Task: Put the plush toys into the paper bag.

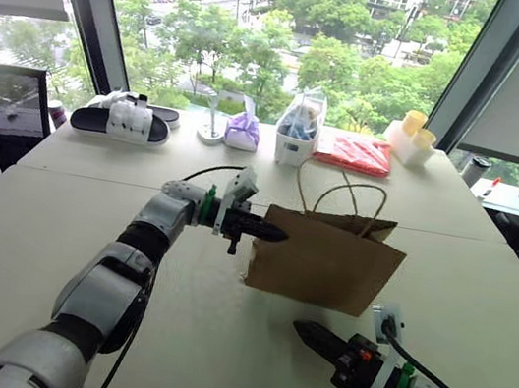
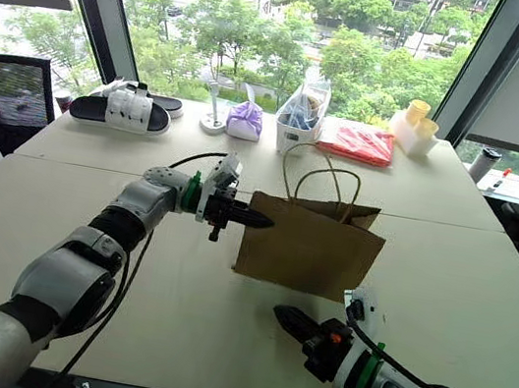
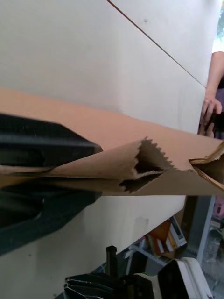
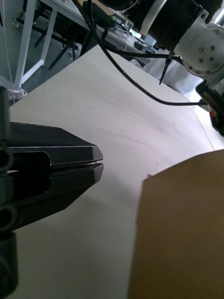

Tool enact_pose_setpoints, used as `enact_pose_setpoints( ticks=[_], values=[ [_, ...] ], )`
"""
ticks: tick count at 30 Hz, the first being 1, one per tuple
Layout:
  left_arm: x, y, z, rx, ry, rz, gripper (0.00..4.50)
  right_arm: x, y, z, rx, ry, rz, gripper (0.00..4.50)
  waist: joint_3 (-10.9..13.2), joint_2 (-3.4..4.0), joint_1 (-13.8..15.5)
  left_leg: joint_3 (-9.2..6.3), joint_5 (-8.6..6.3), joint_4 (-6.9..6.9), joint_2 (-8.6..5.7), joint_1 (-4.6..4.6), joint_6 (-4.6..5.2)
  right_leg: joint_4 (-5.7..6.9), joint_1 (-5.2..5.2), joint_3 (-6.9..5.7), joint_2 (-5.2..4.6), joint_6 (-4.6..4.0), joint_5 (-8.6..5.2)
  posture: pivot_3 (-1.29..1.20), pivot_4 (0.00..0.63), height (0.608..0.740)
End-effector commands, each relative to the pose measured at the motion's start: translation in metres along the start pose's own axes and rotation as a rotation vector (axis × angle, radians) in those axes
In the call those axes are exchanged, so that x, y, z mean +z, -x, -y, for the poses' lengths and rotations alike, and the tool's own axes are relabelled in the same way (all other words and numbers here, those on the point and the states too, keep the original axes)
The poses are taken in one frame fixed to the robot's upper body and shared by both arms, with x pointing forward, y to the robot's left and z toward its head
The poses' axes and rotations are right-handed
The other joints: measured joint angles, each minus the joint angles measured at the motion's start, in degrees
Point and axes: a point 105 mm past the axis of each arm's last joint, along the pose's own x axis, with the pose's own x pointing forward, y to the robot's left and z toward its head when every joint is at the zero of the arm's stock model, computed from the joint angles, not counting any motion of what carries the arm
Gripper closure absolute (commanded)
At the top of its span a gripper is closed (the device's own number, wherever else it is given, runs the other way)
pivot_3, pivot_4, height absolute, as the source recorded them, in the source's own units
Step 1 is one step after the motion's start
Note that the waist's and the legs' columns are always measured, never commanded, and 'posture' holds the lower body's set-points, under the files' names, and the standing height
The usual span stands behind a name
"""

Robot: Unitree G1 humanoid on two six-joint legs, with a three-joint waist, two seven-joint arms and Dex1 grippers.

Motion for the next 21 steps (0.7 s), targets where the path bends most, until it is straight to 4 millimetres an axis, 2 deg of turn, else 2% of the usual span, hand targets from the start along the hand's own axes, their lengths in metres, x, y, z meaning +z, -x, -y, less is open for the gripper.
enact_pose_setpoints(
  ticks=[1, 5, 12, 14, 16, 18, 20, 21],
  values=[
    [0.018, 0.0, -0.005, 0.013, -0.078, 0.027, 2.14, 0.008, 0.002, -0.012, 0.028, 0.027, 0.048, 4.5, 0.0, 0.0, 0.0, 0.0, 0.0, 0.0, 0.0, 0.0, 0.0, 0.01, 0.0, 0.0, 0.0, 0.0, 0.0, 0.0, 0.15, 0.74],
    [0.02, 0.005, -0.007, 0.035, -0.1, 0.043, 0.07, 0.008, 0.002, -0.012, 0.027, 0.028, 0.048, 4.5, 0.0, 0.0, -0.1, -0.01, 0.0, 0.01, 0.01, 0.01, 0.0, 0.03, 0.0, 0.0, 0.0, 0.01, 0.0, 0.0, 0.15, 0.74],
    [0.019, 0.045, -0.009, 0.163, -0.087, 0.09, 0.01, 0.026, 0.014, -0.002, -0.002, 0.062, 0.086, 4.5, 0.0, 0.02, -0.9, -0.05, 0.0, 0.0, 0.02, 0.04, 0.0, 0.12, -0.03, 0.01, 0.0, 0.01, 0.0, 0.0, 0.15, 0.74],
    [0.012, 0.07, -0.002, 0.282, -0.003, 0.167, 0.01, 0.034, 0.027, 0.005, -0.023, 0.074, 0.092, 4.5, 0.0, 0.07, -1.3, -0.12, 0.0, 0.0, 0.03, 0.04, 0.0, 0.18, -0.03, 0.0, 0.0, 0.02, -0.01, 0.0, 0.15, 0.74],
    [0.004, 0.088, 0.018, 0.347, 0.073, 0.203, 0.01, 0.04, 0.039, 0.012, -0.052, 0.091, 0.086, 4.5, -0.1, 0.1, -1.8, -0.21, -0.02, -0.08, 0.07, 0.11, 0.03, 0.2, -0.04, 0.1, -0.04, 0.02, -0.01, 0.0, 0.15, 0.74],
    [-0.006, 0.101, 0.048, 0.405, 0.146, 0.201, 0.01, 0.046, 0.058, 0.025, -0.116, 0.111, 0.07, 4.5, -0.1, 0.07, -1.8, -0.22, -0.02, -0.13, 0.13, 0.1, 0.04, 0.25, -0.13, 0.15, -0.02, 0.02, -0.01, 0.0, 0.15, 0.74],
    [-0.015, 0.108, 0.073, 0.473, 0.208, 0.188, 0.01, 0.056, 0.075, 0.033, -0.132, 0.109, 0.065, 4.5, 0.0, 0.05, -1.2, -0.23, -0.02, -0.14, 0.23, 0.07, 0.03, 0.33, -0.18, 0.2, -0.05, 0.01, -0.02, 0.0, 0.15, 0.74],
    [-0.017, 0.109, 0.08, 0.494, 0.225, 0.183, 0.01, 0.058, 0.079, 0.033, -0.125, 0.108, 0.064, 4.5, 0.0, 0.05, -1.2, -0.21, -0.02, -0.1, 0.24, 0.05, 0.03, 0.29, -0.18, 0.21, -0.06, 0.0, -0.03, 0.0, 0.15, 0.74]
  ],
)
